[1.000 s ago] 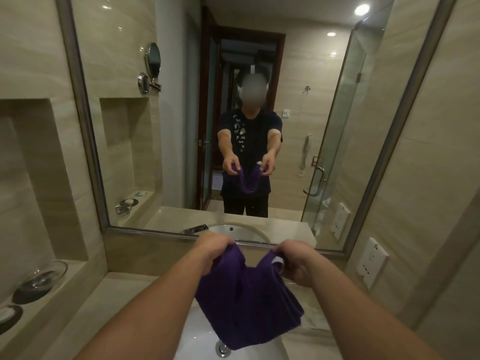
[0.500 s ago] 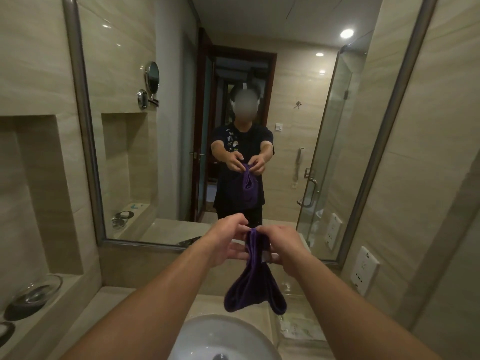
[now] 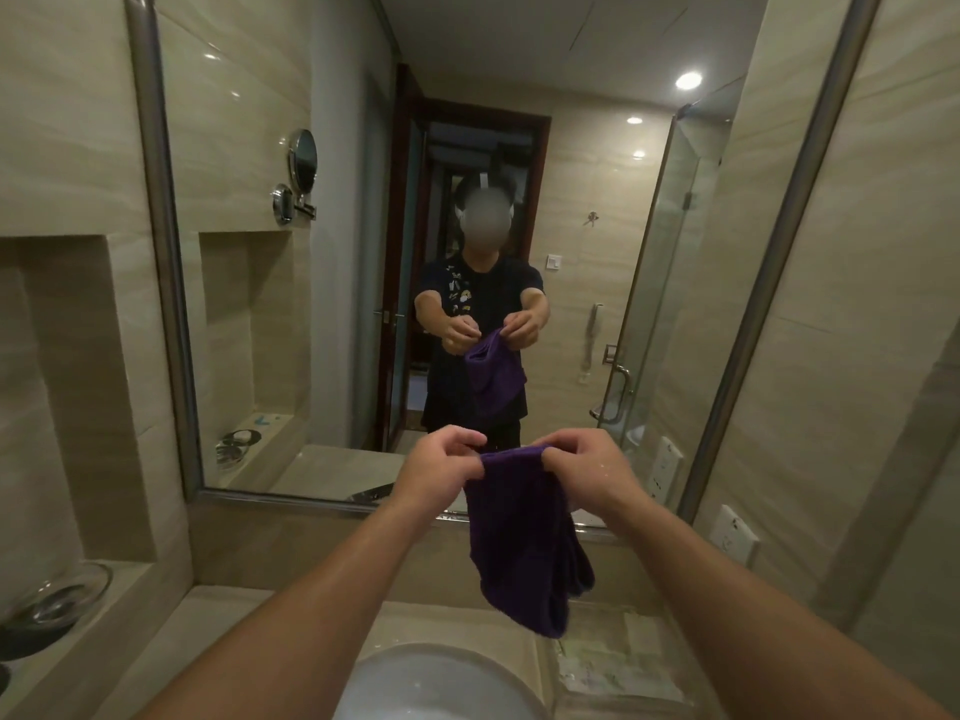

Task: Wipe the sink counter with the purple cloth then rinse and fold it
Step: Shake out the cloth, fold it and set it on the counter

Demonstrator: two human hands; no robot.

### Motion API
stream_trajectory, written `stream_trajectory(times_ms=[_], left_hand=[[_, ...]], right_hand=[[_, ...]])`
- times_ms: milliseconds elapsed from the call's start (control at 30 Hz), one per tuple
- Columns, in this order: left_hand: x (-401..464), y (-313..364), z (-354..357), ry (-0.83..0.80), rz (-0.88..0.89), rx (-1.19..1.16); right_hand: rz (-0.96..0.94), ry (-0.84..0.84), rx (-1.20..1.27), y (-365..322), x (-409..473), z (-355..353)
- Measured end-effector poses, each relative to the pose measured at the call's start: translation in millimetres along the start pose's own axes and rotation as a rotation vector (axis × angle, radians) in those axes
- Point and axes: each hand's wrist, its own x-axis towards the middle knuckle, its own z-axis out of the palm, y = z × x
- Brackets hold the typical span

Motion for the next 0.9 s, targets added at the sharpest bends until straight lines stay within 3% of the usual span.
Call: stream_trajectory(times_ms=[67, 200, 367, 567, 667, 767, 900], left_hand=[[5.9, -8.7, -3.6, -0.033, 0.024, 0.092], [11.7, -10.4, -3.1, -0.295, -0.041, 0.147], [17.6, 5.9, -4.7, -0.333, 0.022, 0.189], [27.8, 52.3, -4.9, -0.394, 0.170, 0.440], [29.7, 67.6, 7.2, -0.401, 0.243, 0.509], [30.4, 67.6, 17.3, -0.477, 0.188, 0.383], [27.9, 51.4, 27.2, -0.467, 0.107, 0.044]], right_hand=[[-0.014, -0.013, 0.004, -4.4, 1.3, -12.0], [-0.018, -0.077, -0.001, -7.9, 2.6, -35.8], [0.003, -0.152, -0.126, 3.2, 4.6, -67.1], [-0.059, -0.195, -0.673, 6.3, 6.3, -87.0], [-0.054, -0.172, -0.786, 1.0, 5.8, -93.1], [-0.049, -0.121, -0.762, -2.6, 3.3, -103.1], [0.013, -0.016, -0.465, 2.2, 0.4, -112.7]])
